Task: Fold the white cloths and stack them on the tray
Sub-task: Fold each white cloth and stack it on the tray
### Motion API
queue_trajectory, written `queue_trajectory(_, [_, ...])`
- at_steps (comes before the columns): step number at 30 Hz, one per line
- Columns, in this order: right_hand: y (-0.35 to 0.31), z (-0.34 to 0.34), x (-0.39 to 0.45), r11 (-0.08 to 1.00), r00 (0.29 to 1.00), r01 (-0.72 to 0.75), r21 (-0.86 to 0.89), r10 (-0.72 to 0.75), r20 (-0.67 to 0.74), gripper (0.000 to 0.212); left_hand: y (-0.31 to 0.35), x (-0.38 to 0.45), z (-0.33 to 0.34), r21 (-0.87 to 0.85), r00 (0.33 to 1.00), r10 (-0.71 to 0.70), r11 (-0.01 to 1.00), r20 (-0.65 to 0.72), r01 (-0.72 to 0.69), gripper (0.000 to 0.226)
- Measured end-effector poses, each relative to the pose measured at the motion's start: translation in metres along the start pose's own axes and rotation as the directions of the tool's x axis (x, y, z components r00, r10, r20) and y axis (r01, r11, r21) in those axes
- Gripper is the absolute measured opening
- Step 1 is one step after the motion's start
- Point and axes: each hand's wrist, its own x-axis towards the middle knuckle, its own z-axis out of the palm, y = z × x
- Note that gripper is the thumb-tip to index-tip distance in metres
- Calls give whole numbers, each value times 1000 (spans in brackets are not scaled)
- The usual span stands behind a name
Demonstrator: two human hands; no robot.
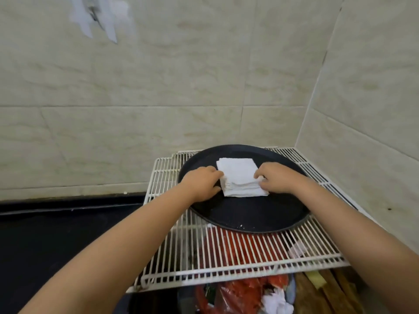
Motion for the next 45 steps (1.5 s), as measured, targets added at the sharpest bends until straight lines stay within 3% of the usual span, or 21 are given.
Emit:
queue_trajectory(4, [-59, -24, 5, 989, 989, 137, -55, -139, -39, 33, -41, -39, -17, 170, 985, -171, 970, -20, 172, 40])
queue_trajectory(10, [-251, -40, 0, 905, 895, 420, -64, -425, -132, 35, -142, -195, -43, 119, 869, -482, 862, -112, 493, 43])
queue_trajectory(19, [-603, 4, -71, 630, 606, 776, -21, -755, -252, 45, -258, -525, -62, 93, 526, -805, 522, -273, 848, 38])
queue_trajectory(21, [-651, 12, -83, 587, 556, 810, -12, -774, -304, 42, -273, -573, -61, 78, 463, -837, 461, -290, 884, 38])
queue_trajectory(24, [-739, 27, -99, 495, 477, 868, 34, -815, -329, 39, -298, -658, -62, 59, 312, -903, 309, -294, 949, 40])
queue_trajectory(28, [-847, 57, -106, 388, 389, 919, 69, -870, -303, 39, -341, -752, -46, 48, 144, -954, 136, -263, 989, 35])
queue_trajectory(31, [-918, 81, -94, 342, 347, 937, 66, -896, -277, 39, -384, -807, -28, 56, 57, -971, 45, -233, 997, 33])
queue_trajectory(34, [-990, 101, -66, 335, 333, 942, 32, -915, -229, 41, -444, -850, -16, 78, 22, -975, 5, -220, 997, 34])
queue_trajectory(37, [-1064, 109, -26, 365, 367, 930, 48, -912, -182, 41, -515, -880, -17, 90, 2, -981, -16, -194, 996, 33])
queue_trajectory(45, [-1183, 124, 85, 524, 540, 838, 149, -836, -99, 40, -678, -913, -2, 99, 97, -987, 85, -124, 991, 34])
